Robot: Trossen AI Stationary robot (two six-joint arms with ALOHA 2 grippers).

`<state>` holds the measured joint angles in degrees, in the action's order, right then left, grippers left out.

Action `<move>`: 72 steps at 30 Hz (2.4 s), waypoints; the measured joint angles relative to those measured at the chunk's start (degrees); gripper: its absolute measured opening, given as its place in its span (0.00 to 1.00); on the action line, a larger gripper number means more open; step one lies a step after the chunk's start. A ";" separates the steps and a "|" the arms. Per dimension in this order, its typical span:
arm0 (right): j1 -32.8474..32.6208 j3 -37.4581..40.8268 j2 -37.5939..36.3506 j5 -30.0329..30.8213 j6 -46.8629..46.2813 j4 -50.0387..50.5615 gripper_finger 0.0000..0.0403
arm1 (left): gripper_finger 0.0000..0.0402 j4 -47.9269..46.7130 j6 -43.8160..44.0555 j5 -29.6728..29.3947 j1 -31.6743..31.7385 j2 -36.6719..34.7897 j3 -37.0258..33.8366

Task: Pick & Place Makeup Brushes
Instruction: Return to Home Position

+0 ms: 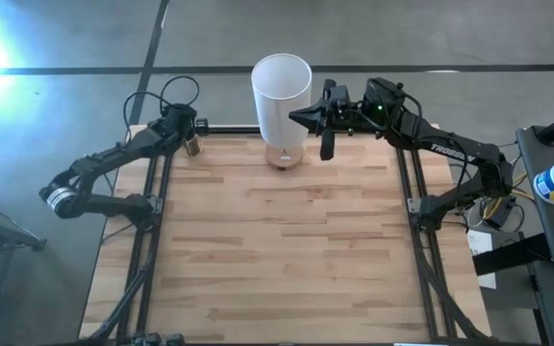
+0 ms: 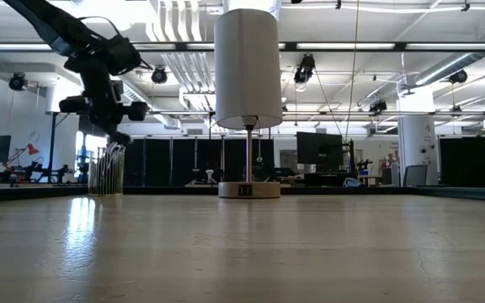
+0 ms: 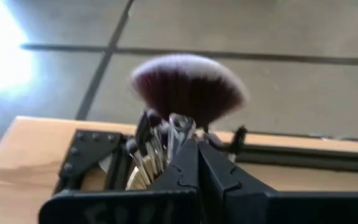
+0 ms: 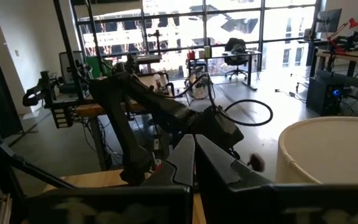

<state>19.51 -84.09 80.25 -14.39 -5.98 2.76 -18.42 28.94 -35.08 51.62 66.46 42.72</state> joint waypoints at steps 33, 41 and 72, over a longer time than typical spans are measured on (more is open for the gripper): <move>0.00 0.00 0.00 -0.47 0.54 0.11 0.02 | 0.02 -17.84 -7.19 19.24 13.16 19.16 24.36; 0.00 0.00 -0.01 -0.61 0.63 0.24 0.02 | 0.00 -18.24 -5.26 19.35 12.59 11.59 21.72; 0.66 34.23 -18.35 -4.09 2.80 -12.41 0.02 | 0.00 43.49 -12.12 42.92 -18.09 -6.41 -13.80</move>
<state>20.16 -49.87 61.90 -18.48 -3.18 -9.64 25.07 16.82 7.84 33.53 60.05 28.92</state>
